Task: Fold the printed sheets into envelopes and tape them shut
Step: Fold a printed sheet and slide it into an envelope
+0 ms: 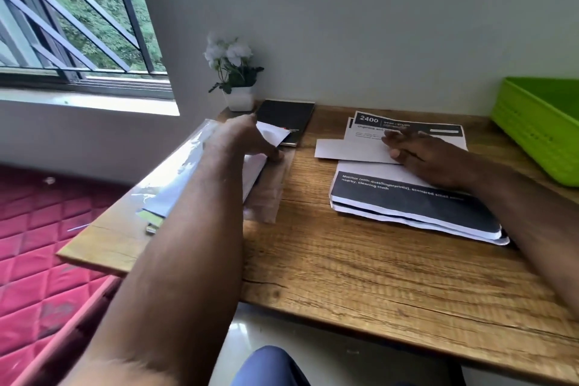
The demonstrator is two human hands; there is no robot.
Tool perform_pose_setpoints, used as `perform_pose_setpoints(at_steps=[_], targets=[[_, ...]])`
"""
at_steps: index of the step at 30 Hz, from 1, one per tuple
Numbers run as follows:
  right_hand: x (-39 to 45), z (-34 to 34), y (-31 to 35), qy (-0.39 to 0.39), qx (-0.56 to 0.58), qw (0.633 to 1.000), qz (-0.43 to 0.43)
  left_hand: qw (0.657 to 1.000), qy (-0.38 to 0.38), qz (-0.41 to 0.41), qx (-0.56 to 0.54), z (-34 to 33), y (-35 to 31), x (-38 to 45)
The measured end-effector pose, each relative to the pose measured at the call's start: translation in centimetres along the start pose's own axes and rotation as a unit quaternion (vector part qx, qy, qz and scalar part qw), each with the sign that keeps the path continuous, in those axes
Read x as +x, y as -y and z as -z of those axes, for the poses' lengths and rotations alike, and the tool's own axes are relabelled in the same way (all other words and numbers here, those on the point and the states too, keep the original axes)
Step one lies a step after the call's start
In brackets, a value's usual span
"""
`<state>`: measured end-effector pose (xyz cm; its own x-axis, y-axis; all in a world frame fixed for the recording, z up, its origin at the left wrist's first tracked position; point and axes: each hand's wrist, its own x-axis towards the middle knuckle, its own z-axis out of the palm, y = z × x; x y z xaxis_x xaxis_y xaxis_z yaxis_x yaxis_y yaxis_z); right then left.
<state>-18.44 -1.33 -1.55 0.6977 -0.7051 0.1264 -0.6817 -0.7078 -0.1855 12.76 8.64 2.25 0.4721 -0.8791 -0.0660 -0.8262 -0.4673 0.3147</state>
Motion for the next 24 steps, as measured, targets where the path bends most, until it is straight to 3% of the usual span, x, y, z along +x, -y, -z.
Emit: perform_pose_setpoints(at_steps=[3, 5, 7, 9, 12, 14, 15, 17, 19, 22, 24], targets=[[-0.2, 0.2, 0.0, -0.018, -0.004, 1.0, 0.006, 0.997, -0.068, 0.012, -0.016, 0.5, -0.4, -0.6], [-0.4, 0.6, 0.4, -0.035, -0.003, 0.999, 0.009, 0.985, -0.149, -0.033, -0.084, 1.5, -1.0, -1.5], [-0.7, 0.9, 1.1, -0.07, 0.018, 0.997, 0.017, 0.932, -0.246, -0.132, -0.229, 2.9, -2.2, -2.4], [-1.3, 1.6, 2.4, -0.119, 0.072, 0.99, 0.035, 0.812, -0.288, -0.215, -0.46, 4.3, -4.0, -3.3], [-2.6, 2.8, 5.3, -0.187, 0.144, 0.966, 0.103, 0.603, -0.21, -0.171, -0.751, 4.4, -6.0, -3.0], [-3.2, 3.1, 7.1, -0.223, 0.151, 0.95, 0.159, 0.517, -0.135, -0.117, -0.837, 3.2, -6.4, -1.7], [-3.3, 3.1, 7.6, -0.248, 0.135, 0.942, 0.182, 0.494, -0.101, -0.09, -0.859, 2.3, -6.5, -1.3], [-2.9, 2.6, 8.1, -0.304, 0.084, 0.922, 0.225, 0.464, -0.045, -0.038, -0.884, 0.2, -6.4, -0.6], [-2.6, 2.1, 7.9, -0.346, 0.063, 0.902, 0.25, 0.457, 0.017, -0.03, -0.889, -1.6, -6.6, -0.4], [-2.5, 1.6, 7.0, -0.324, 0.082, 0.913, 0.232, 0.467, 0.132, -0.079, -0.871, -3.6, -7.1, -1.0], [-2.6, 1.3, 6.3, -0.27, 0.095, 0.931, 0.225, 0.48, 0.168, -0.089, -0.856, -4.3, -7.5, -1.1]])
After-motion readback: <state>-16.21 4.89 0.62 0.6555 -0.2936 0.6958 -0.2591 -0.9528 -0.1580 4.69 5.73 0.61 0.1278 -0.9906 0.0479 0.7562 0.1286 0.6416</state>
